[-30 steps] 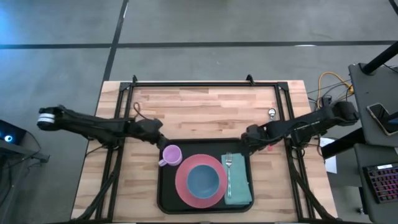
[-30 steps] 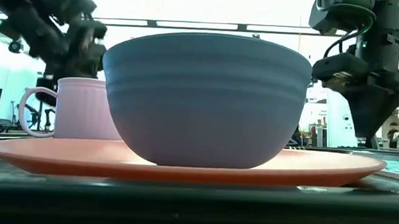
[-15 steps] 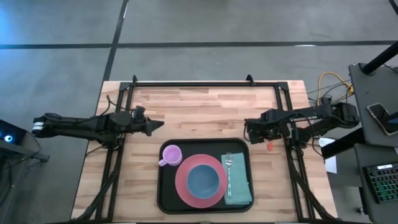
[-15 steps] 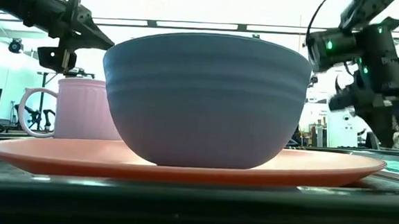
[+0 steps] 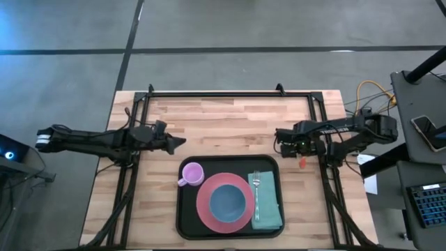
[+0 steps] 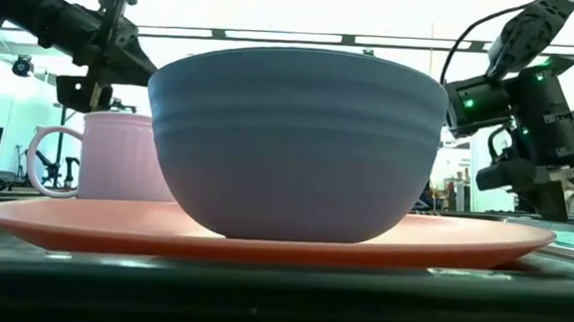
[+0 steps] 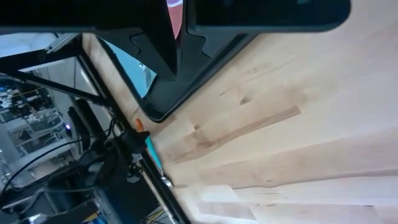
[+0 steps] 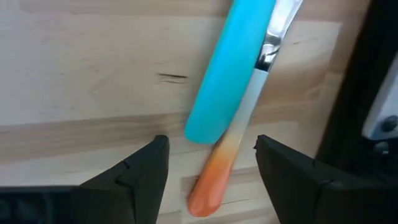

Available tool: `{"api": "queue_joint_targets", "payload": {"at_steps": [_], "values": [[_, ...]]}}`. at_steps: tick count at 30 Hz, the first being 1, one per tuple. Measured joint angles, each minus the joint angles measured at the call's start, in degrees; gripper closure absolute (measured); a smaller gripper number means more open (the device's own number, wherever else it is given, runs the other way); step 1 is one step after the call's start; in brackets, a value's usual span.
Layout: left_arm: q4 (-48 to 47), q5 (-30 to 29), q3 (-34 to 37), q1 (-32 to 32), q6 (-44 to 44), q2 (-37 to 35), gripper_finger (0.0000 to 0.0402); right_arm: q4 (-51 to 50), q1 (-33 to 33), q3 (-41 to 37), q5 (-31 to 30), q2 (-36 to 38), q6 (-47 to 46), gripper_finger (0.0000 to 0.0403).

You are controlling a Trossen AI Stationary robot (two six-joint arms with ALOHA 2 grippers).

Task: Set up tray
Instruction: Put the orange knife on the blue napkin to the right of the white patterned fork

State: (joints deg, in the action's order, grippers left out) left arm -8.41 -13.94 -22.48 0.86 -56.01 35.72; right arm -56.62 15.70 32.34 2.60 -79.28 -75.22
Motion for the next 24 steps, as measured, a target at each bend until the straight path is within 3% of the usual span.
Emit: {"api": "queue_joint_targets", "payload": {"at_steps": [5,13,19,24], "values": [[0.0,0.0,0.0,0.0,0.0,0.8,0.0398,2.7,3.2,-1.7,2.0,-0.9,0.9,0.0184],[0.1,0.0,0.0,0.0,0.0,0.6,0.0398,3.2,8.7,0.6,1.8,0.3,11.5,0.0198],[0.1,0.0,0.0,0.0,0.0,0.6,0.0398,16.1,11.0,1.9,5.1,0.3,19.5,0.0202],[0.2,0.1,0.0,0.0,0.0,0.6,0.0398,20.5,11.2,4.8,5.8,0.6,16.5,0.0202]]}}
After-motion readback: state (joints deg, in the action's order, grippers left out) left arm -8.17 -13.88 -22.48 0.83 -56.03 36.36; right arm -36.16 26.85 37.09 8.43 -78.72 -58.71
